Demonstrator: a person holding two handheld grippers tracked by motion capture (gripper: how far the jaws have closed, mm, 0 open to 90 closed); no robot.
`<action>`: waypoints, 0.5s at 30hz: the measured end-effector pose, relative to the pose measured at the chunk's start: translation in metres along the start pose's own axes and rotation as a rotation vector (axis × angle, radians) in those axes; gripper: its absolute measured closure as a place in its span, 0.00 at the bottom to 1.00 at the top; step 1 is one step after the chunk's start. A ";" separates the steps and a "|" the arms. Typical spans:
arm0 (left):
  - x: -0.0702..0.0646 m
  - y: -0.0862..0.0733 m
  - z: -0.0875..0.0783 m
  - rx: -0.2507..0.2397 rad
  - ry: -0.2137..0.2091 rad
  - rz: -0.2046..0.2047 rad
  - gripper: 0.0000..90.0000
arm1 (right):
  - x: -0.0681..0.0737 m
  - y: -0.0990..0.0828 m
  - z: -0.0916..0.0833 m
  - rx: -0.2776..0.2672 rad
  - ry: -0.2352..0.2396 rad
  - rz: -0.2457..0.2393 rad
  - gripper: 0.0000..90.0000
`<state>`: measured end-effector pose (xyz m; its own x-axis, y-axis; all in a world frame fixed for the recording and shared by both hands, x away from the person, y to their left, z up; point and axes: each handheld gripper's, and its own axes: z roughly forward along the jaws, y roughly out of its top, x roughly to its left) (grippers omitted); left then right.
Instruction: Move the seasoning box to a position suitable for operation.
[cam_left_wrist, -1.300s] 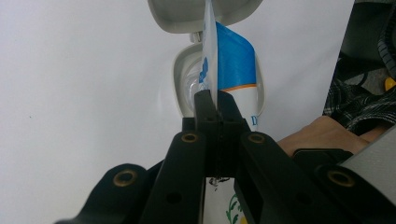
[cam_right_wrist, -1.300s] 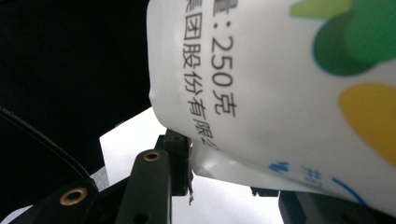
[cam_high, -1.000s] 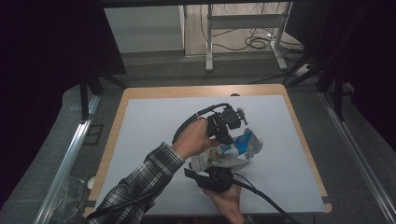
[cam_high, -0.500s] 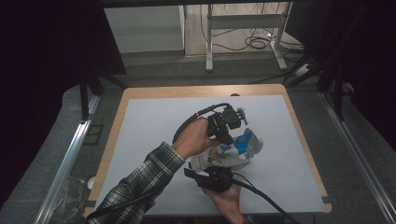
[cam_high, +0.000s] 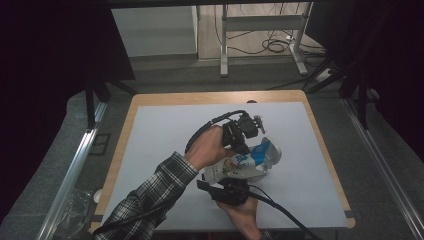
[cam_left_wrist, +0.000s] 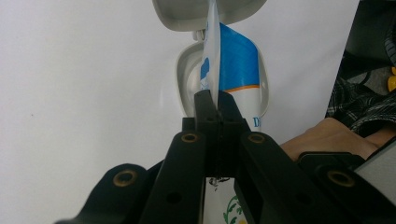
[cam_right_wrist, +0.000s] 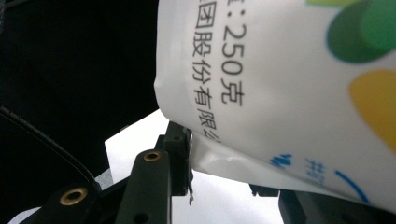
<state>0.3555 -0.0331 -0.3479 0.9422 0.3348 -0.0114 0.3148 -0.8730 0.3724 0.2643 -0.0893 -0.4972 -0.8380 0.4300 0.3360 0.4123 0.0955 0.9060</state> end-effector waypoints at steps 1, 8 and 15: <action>0.000 0.000 0.000 -0.001 -0.003 0.000 1.00 | 0.000 0.000 0.000 0.000 0.002 0.001 0.73; -0.001 0.002 0.004 0.007 -0.005 0.003 1.00 | 0.003 0.001 0.001 -0.002 0.017 -0.008 0.73; -0.001 0.002 0.004 0.006 -0.005 0.003 1.00 | 0.002 0.001 0.001 0.002 0.011 -0.011 0.73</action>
<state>0.3559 -0.0365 -0.3506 0.9435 0.3309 -0.0149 0.3131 -0.8762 0.3665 0.2631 -0.0871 -0.4960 -0.8462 0.4190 0.3291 0.4038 0.1014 0.9092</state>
